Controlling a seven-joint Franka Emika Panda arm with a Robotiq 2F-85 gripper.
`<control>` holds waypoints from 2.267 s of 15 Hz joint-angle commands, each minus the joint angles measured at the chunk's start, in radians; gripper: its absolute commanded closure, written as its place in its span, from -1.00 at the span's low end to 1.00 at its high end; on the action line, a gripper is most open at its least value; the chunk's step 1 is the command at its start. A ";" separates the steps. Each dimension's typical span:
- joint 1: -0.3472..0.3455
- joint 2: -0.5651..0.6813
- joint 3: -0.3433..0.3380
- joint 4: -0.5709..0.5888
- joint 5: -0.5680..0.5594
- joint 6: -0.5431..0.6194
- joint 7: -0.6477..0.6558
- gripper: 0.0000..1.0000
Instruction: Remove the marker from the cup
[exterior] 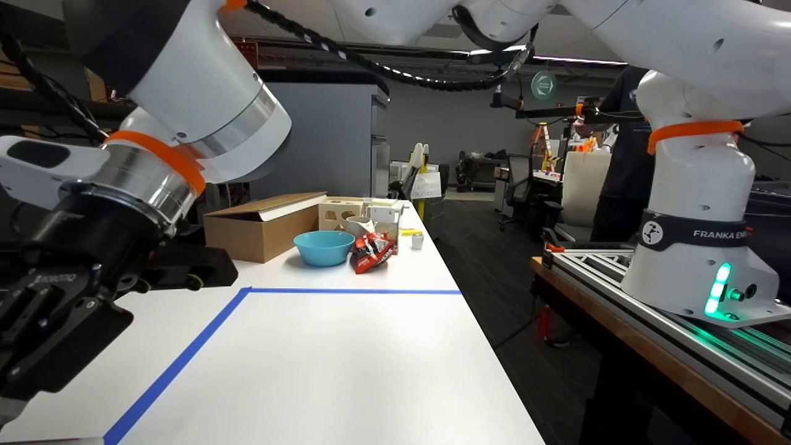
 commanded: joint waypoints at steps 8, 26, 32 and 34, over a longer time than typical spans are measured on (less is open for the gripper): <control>-0.014 -0.296 -0.013 -0.414 0.180 0.136 -0.029 0.90; 0.066 -0.247 -0.142 -0.589 0.541 0.042 -0.296 0.90; 0.095 -0.232 -0.181 -0.625 0.584 0.031 -0.333 0.90; 0.100 -0.228 -0.192 -0.628 0.592 0.023 -0.338 0.90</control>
